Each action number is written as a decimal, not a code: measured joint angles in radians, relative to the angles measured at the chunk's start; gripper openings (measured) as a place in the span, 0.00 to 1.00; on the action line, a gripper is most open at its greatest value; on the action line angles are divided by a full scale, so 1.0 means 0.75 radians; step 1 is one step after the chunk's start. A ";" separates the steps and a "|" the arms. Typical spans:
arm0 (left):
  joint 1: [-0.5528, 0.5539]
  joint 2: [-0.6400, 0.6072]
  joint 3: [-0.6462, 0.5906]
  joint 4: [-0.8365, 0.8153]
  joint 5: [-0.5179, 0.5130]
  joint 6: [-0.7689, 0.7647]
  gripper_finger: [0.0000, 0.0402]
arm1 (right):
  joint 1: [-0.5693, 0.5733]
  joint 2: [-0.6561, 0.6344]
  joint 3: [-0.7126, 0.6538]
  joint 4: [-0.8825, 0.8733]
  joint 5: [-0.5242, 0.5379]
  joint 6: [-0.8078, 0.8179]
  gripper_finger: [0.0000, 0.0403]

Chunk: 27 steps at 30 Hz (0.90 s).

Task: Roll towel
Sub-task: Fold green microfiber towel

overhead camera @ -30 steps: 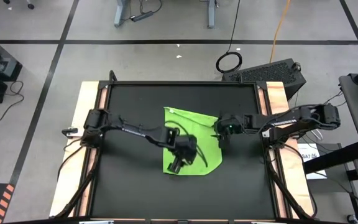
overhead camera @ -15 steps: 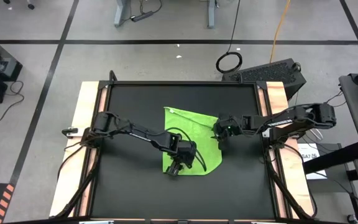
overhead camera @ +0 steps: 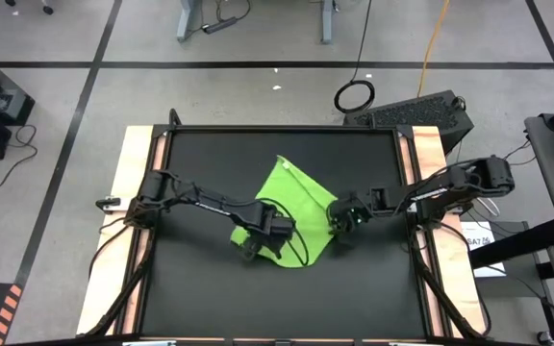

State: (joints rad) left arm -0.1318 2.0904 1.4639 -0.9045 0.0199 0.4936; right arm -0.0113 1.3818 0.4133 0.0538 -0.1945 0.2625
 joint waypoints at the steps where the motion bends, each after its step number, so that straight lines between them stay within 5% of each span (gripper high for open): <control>1: 0.001 -0.009 -0.001 -0.021 -0.032 0.030 0.48 | 0.033 0.001 -0.001 0.014 -0.005 0.040 0.37; 8: 0.003 -0.058 -0.009 -0.167 -0.250 0.205 0.48 | 0.257 0.002 -0.003 0.324 -0.070 0.233 0.37; 12: 0.003 -0.097 -0.008 -0.197 -0.286 0.222 0.48 | 0.304 0.001 0.047 0.305 -0.052 0.192 0.37; 19: -0.003 -0.215 -0.005 -0.171 -0.281 0.133 0.48 | 0.325 0.002 0.185 -0.155 0.326 -0.052 0.37; 27: -0.020 -0.202 -0.003 0.145 0.004 0.015 0.48 | 0.320 0.001 0.221 -0.303 0.563 -0.194 0.37</control>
State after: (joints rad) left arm -0.1464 1.9392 1.4620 -0.7958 0.0230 0.5049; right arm 0.2291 1.3827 0.5789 -0.1737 0.2276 0.1173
